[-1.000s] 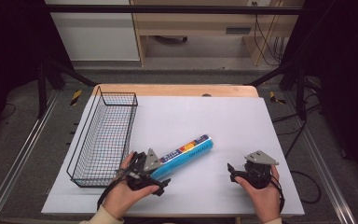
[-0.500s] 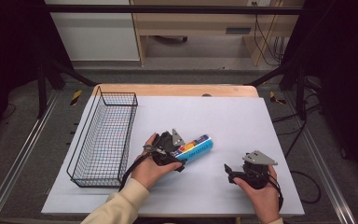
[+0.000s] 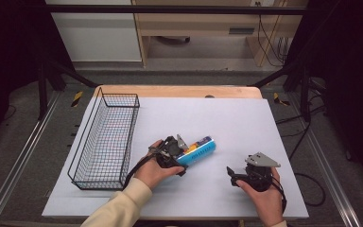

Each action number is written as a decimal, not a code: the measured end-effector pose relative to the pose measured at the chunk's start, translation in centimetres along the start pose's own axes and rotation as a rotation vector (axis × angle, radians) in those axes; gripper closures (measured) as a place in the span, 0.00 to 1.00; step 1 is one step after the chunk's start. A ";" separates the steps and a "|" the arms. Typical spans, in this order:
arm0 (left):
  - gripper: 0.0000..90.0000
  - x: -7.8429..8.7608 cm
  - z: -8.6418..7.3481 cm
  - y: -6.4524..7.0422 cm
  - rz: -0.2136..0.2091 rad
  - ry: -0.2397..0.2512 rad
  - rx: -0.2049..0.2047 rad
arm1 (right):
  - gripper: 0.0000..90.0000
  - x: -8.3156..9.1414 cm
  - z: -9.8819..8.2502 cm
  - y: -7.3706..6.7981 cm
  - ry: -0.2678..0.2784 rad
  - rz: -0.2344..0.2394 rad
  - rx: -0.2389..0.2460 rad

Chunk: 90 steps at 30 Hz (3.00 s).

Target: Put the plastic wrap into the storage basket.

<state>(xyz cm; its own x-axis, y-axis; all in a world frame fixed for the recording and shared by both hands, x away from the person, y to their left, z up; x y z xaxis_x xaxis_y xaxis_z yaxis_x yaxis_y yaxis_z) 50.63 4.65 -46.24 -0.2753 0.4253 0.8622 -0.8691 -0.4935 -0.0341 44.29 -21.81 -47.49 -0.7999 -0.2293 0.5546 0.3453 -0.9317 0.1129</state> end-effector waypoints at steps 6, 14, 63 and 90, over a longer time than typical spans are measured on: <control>0.22 -0.5 0.1 -0.3 -0.013 -0.033 -0.001 | 0.10 -0.1 0.0 -0.1 -0.002 0.006 0.000; 0.25 -1.3 0.4 -0.6 -0.054 -0.072 0.007 | 0.10 -0.1 0.0 -0.1 -0.004 0.012 0.008; 0.36 3.8 1.7 -0.5 0.003 -0.026 0.057 | 0.11 -0.1 0.0 -0.4 -0.005 0.030 0.004; 0.36 12.8 4.4 -0.8 0.122 0.067 0.071 | 0.11 -0.2 -0.1 0.1 0.019 0.041 -0.004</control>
<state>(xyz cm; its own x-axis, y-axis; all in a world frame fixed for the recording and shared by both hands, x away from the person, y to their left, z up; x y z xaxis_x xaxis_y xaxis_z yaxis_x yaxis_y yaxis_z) 49.61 7.12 -32.98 -0.4056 0.4077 0.8181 -0.7970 -0.5960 -0.0981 44.48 -21.88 -47.69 -0.7943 -0.2724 0.5430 0.3761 -0.9225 0.0873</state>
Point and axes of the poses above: each handheld gripper's, and its own axes: x roughly backward along the jaws, z roughly out of its top, y roughly to its right, the point moved 3 cm from there along -x, roughly forward along the jaws, and after that the axes turned 6 degrees about -z, right-handed, at the moved point
